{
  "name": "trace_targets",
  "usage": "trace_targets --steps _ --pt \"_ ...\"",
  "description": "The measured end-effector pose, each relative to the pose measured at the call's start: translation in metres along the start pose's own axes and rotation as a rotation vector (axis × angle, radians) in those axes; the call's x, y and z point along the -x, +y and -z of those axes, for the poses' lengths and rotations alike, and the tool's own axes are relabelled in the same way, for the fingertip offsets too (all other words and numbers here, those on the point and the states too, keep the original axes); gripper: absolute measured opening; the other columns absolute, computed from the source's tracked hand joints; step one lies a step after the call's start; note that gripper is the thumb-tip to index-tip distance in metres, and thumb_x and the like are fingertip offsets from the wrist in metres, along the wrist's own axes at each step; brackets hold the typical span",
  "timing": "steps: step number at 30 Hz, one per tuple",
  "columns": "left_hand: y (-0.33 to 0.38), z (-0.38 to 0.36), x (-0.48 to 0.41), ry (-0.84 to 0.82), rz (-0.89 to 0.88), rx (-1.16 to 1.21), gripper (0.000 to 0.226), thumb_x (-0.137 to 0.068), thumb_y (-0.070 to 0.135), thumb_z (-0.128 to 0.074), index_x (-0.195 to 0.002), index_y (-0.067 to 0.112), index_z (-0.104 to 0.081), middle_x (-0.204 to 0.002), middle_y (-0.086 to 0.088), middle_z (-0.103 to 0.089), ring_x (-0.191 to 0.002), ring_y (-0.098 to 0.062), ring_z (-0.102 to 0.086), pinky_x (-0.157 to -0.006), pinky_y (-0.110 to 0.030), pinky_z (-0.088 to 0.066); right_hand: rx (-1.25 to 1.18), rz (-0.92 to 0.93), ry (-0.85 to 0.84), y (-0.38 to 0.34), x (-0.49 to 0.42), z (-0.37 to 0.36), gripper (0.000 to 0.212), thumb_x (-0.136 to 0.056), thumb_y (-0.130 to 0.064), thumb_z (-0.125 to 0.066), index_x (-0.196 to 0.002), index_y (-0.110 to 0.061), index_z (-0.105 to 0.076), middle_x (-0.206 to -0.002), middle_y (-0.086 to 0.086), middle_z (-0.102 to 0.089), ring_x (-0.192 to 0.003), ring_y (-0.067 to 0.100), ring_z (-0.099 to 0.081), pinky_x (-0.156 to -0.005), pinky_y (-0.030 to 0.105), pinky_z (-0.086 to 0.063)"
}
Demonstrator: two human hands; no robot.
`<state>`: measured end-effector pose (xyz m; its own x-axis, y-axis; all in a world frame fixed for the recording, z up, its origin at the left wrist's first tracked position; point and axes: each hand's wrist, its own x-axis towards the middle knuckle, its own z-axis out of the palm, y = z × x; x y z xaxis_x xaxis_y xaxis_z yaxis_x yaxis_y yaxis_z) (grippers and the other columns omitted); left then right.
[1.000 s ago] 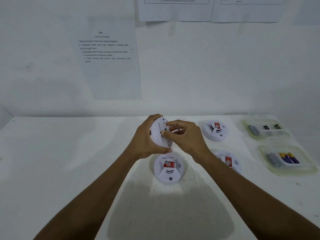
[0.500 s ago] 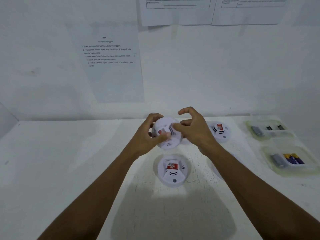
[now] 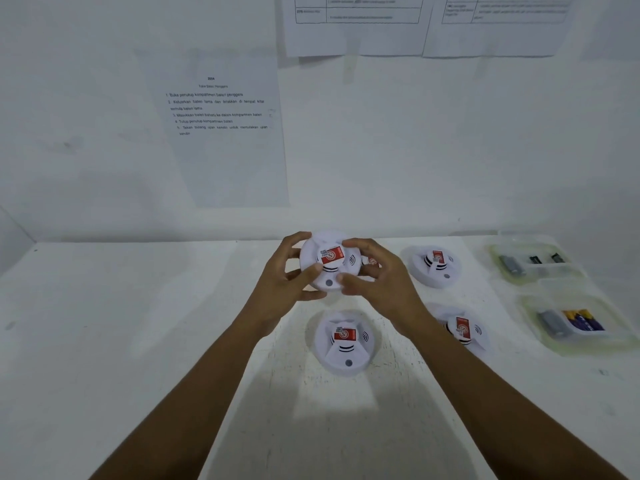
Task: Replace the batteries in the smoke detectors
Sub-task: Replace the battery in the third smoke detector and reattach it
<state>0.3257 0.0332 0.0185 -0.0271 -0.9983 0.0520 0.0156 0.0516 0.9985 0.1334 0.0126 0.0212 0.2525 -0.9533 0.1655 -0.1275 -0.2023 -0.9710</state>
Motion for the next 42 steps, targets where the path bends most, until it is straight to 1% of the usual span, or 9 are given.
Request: trace_targets --steps 5,10,13,15,19,21,24,31,42 --pt "0.000 0.004 0.003 -0.006 -0.044 -0.016 0.045 -0.086 0.016 -0.069 -0.126 0.030 -0.053 -0.124 0.001 -0.061 -0.103 -0.021 -0.068 -0.074 -0.038 -0.060 0.206 0.116 0.038 0.007 -0.001 -0.008 0.059 -0.072 -0.025 -0.086 -0.123 -0.021 -0.059 -0.121 -0.005 -0.066 -0.108 0.014 -0.065 -0.091 0.041 -0.057" --pt "0.000 0.005 0.007 0.011 -0.086 -0.026 0.041 -0.083 0.016 -0.072 -0.120 0.026 -0.058 -0.122 0.002 -0.062 -0.100 -0.023 -0.069 -0.071 -0.038 -0.061 0.177 0.077 0.064 0.004 -0.003 -0.017 0.056 -0.072 -0.018 -0.085 -0.119 -0.027 -0.056 -0.121 -0.005 -0.063 -0.106 0.016 -0.064 -0.083 0.035 -0.060" --pt "0.001 0.006 0.008 0.018 -0.086 -0.015 0.041 -0.083 0.013 -0.073 -0.119 0.026 -0.058 -0.120 0.003 -0.063 -0.099 -0.020 -0.069 -0.069 -0.035 -0.060 0.193 0.097 0.053 0.002 -0.002 -0.018 0.054 -0.072 -0.022 -0.084 -0.116 -0.033 -0.054 -0.120 -0.004 -0.063 -0.105 0.016 -0.064 -0.081 0.029 -0.060" --pt "0.001 0.008 0.008 0.023 -0.088 -0.004 0.040 -0.083 0.012 -0.073 -0.118 0.025 -0.059 -0.118 0.005 -0.063 -0.098 -0.019 -0.069 -0.068 -0.034 -0.060 0.181 0.101 0.041 0.000 -0.003 -0.019 0.053 -0.071 -0.025 -0.083 -0.112 -0.039 -0.053 -0.119 -0.007 -0.063 -0.104 0.015 -0.064 -0.080 0.026 -0.059" --pt "0.003 0.010 0.008 0.019 -0.090 0.018 0.038 -0.084 0.011 -0.071 -0.117 0.027 -0.060 -0.117 0.006 -0.065 -0.098 -0.021 -0.070 -0.068 -0.034 -0.059 0.169 0.111 0.040 -0.004 -0.005 -0.020 0.051 -0.073 -0.019 -0.084 -0.107 -0.042 -0.054 -0.114 -0.019 -0.062 -0.101 0.009 -0.064 -0.078 0.019 -0.057" --pt "0.004 0.011 0.007 0.017 -0.084 0.024 0.037 -0.085 0.014 -0.069 -0.118 0.027 -0.060 -0.118 0.006 -0.065 -0.100 -0.022 -0.069 -0.069 -0.035 -0.059 0.159 0.111 0.039 -0.004 -0.006 -0.021 0.052 -0.073 -0.015 -0.084 -0.108 -0.040 -0.054 -0.113 -0.019 -0.062 -0.101 0.007 -0.064 -0.078 0.020 -0.057" --pt "0.004 0.013 0.005 0.010 -0.084 0.012 0.037 -0.086 0.016 -0.069 -0.121 0.025 -0.060 -0.120 0.005 -0.065 -0.101 -0.023 -0.069 -0.070 -0.037 -0.060 0.141 0.106 0.033 -0.005 -0.007 -0.021 0.052 -0.074 -0.013 -0.083 -0.114 -0.032 -0.055 -0.117 -0.012 -0.063 -0.103 0.012 -0.064 -0.080 0.025 -0.059" --pt "0.004 0.014 0.004 0.013 -0.097 0.006 0.036 -0.088 0.013 -0.068 -0.122 0.023 -0.060 -0.118 0.006 -0.066 -0.098 -0.021 -0.070 -0.070 -0.035 -0.060 0.136 0.097 0.041 -0.005 -0.009 -0.023 0.054 -0.074 -0.011 -0.083 -0.120 -0.019 -0.057 -0.122 -0.004 -0.063 -0.106 0.017 -0.064 -0.083 0.031 -0.060" --pt "0.004 0.017 0.004 0.002 -0.101 0.028 0.035 -0.089 0.010 -0.067 -0.121 0.022 -0.060 -0.122 0.001 -0.064 -0.098 -0.021 -0.070 -0.069 -0.034 -0.059 0.131 0.099 0.047 -0.006 -0.008 -0.028 0.053 -0.074 -0.010 -0.083 -0.117 -0.025 -0.055 -0.115 -0.010 -0.062 -0.102 0.015 -0.064 -0.079 0.023 -0.058"
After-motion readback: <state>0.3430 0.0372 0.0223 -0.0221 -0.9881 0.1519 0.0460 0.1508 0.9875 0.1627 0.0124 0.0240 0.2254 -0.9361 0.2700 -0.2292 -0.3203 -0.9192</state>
